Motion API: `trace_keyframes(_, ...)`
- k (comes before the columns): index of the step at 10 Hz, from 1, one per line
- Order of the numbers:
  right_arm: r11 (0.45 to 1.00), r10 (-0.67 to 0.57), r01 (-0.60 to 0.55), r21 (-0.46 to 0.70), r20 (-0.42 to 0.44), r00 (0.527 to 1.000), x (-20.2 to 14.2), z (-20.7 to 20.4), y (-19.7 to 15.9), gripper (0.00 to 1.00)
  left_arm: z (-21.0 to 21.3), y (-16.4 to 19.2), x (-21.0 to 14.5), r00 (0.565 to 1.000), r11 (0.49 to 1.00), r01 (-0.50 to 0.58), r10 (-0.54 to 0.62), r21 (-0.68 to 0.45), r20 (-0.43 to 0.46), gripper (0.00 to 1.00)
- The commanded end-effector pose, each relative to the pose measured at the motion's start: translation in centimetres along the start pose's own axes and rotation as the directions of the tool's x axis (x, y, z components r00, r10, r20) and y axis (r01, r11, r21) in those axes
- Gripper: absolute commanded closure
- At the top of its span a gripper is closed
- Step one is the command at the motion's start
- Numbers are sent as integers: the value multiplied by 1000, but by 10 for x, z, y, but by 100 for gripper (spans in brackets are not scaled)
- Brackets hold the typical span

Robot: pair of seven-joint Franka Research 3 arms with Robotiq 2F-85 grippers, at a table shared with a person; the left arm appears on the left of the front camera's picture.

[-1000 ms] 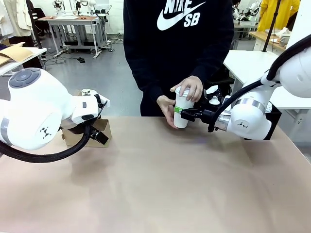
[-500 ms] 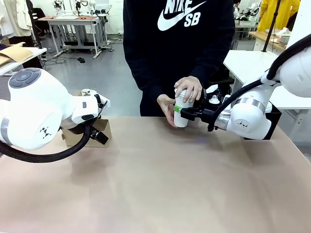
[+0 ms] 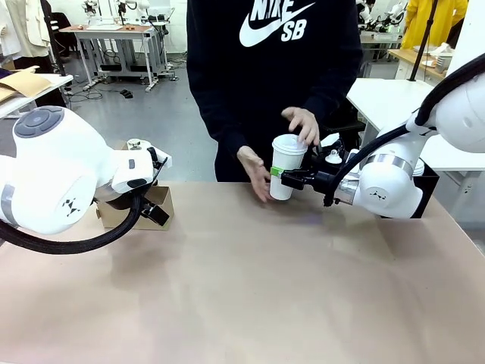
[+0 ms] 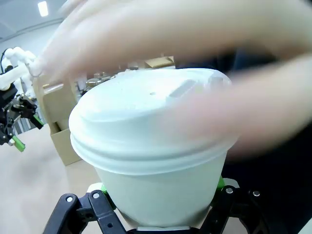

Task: Pour a drink into a cup and package it in a carrier.
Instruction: When a person places the Paper Cup Lid on the 600 ml Paper Cup , lift the 600 ml Paper Cup.

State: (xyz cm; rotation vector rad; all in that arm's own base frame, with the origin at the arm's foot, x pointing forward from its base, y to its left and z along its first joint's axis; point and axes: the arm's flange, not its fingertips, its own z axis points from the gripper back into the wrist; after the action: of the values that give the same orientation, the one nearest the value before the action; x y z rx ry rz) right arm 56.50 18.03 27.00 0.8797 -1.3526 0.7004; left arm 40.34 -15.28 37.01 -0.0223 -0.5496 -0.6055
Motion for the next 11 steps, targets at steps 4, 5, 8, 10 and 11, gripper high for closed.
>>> trace_keyframes(4, 1000, -2, 2, -5, 3, 1000, 5, -2, 1, 20, 0, 1, 0, 1000, 1000, -2, 2, -2, 1, 0)
trace_keyframes(5, 1000, -2, 2, -5, 3, 1000, 5, -2, 1, 20, 0, 1, 0, 1000, 1000, -2, 2, -2, 1, 0)
trace_keyframes(8, 1000, -2, 2, -5, 3, 1000, 5, -2, 1, 20, 0, 1, 0, 1000, 1000, -2, 2, -2, 1, 0)
trace_keyframes(10, 1000, -2, 2, -5, 3, 1000, 5, -2, 1, 20, 0, 1, 0, 1000, 1000, -2, 2, -2, 1, 0)
trace_keyframes(11, 1000, -2, 2, -5, 3, 1000, 5, -2, 1, 20, 0, 1, 0, 1000, 1000, -2, 2, -2, 1, 0)
